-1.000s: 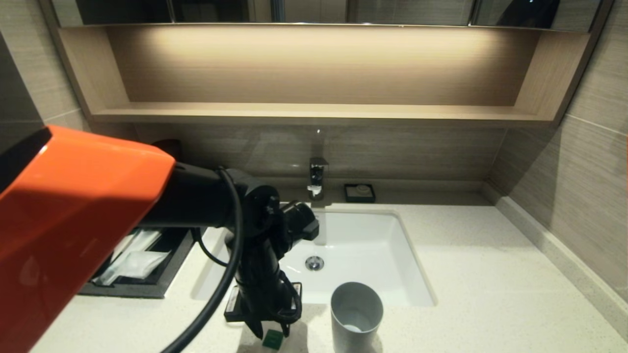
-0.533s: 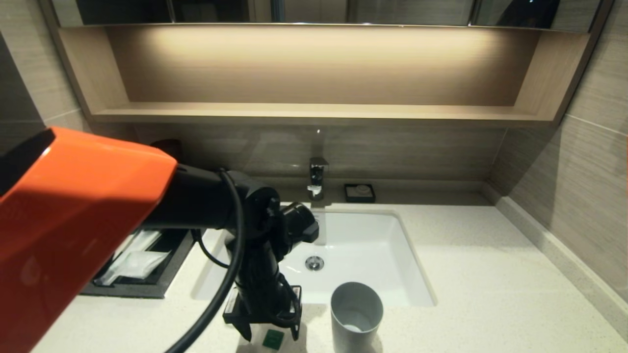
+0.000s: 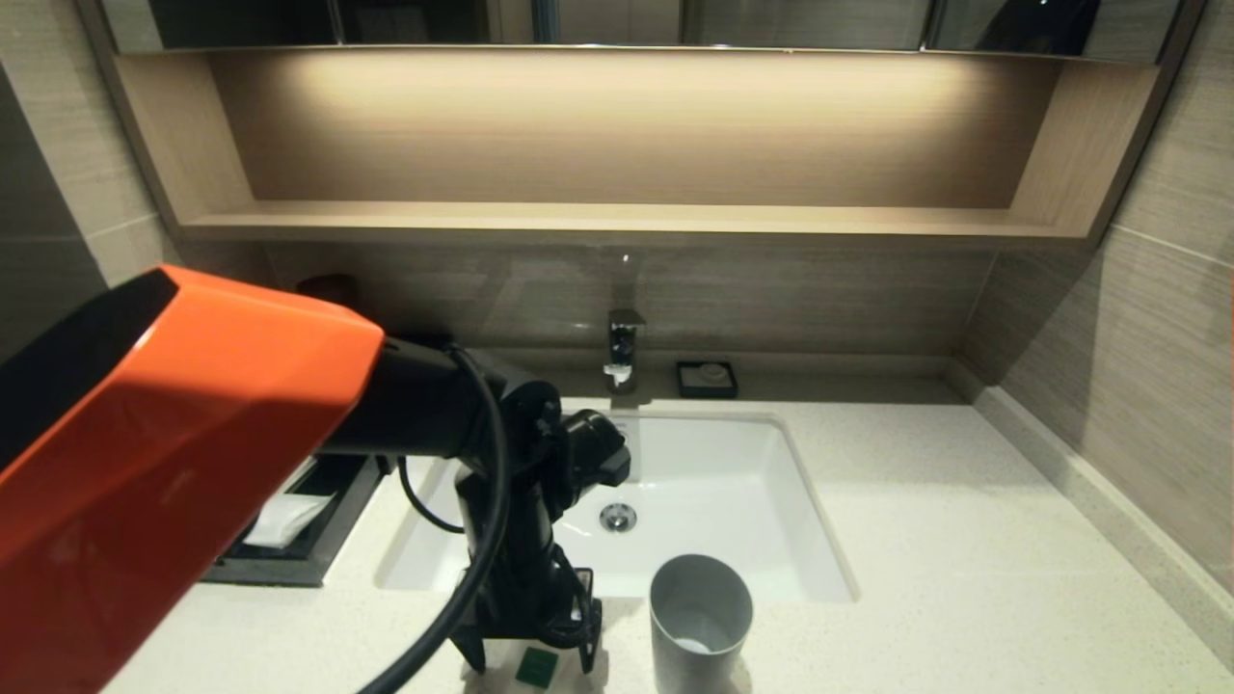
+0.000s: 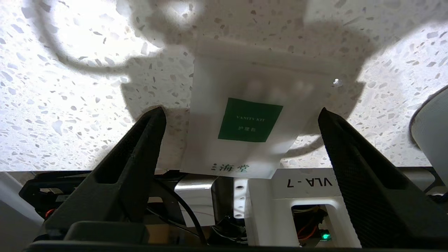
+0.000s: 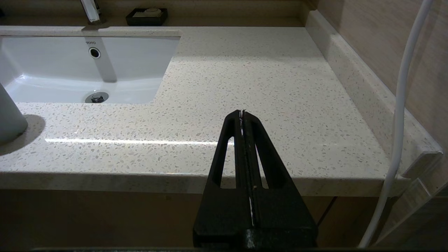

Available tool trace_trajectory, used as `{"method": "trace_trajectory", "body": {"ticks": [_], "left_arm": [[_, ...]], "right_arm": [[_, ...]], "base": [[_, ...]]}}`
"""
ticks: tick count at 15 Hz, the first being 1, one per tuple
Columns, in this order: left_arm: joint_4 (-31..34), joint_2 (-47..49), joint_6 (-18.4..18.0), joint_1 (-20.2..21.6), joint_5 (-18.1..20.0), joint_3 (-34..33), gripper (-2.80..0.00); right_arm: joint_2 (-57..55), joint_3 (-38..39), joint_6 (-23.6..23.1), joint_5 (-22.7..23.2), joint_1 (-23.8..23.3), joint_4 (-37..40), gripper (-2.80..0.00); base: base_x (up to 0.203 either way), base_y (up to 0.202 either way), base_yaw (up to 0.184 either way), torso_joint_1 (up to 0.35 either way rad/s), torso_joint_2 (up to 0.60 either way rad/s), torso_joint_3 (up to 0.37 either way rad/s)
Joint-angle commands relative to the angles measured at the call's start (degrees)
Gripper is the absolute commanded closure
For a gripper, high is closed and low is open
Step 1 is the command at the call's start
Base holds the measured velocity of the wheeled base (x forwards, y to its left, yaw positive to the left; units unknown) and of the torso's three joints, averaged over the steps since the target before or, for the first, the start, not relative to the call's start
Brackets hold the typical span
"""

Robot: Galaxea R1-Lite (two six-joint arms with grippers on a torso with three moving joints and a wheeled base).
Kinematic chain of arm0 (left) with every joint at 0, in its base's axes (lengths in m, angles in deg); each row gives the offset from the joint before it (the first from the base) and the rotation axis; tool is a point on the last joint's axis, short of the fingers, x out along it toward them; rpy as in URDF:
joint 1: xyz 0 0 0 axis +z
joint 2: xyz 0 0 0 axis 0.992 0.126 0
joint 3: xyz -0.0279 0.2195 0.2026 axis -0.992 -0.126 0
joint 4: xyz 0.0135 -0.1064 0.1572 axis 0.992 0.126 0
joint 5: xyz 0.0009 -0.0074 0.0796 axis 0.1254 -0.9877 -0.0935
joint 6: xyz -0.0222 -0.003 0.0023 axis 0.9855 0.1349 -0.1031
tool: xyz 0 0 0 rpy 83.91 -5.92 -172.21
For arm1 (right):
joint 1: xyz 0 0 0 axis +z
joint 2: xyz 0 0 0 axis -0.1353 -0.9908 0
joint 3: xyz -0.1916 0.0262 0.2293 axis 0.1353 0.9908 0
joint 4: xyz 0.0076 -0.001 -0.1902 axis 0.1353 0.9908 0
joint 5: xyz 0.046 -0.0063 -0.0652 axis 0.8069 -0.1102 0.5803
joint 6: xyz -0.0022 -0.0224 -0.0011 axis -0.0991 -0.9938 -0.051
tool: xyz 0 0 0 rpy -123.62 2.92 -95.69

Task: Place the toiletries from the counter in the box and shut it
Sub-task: Pick up the bathroom toiletry

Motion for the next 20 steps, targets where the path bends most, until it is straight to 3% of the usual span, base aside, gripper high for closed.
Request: {"method": "trace_trajectory", "body": {"ticks": [1, 12, 15, 16, 20], "left_arm": [[0.3, 0.4, 0.2, 0.0, 0.0, 0.0, -2.80], [0.2, 0.4, 0.2, 0.0, -0.1, -0.2, -2.80], [0.2, 0.6, 0.3, -0.1, -2.0, -0.4, -2.80], [0.2, 0.6, 0.3, -0.1, -2.2, -0.4, 0.00], [0.2, 0.6, 0.3, -0.1, -2.3, -0.4, 0.00]], "right_arm": [[0.0, 0.0, 0.0, 0.0, 0.0, 0.0, 0.00], [0.0, 0.1, 0.0, 0.0, 0.0, 0.0, 0.00], [0.0, 0.0, 0.0, 0.0, 0.0, 0.0, 0.00], [0.0, 0.0, 0.0, 0.0, 0.0, 0.0, 0.00], [0.0, 0.1, 0.0, 0.0, 0.0, 0.0, 0.00]], "base": [[0.000, 0.000, 0.000, 0.000, 0.00, 0.000], [0.000, 0.000, 0.000, 0.000, 0.00, 0.000], [0.000, 0.000, 0.000, 0.000, 0.00, 0.000], [0.000, 0.000, 0.000, 0.000, 0.00, 0.000], [0.000, 0.000, 0.000, 0.000, 0.00, 0.000]]}}
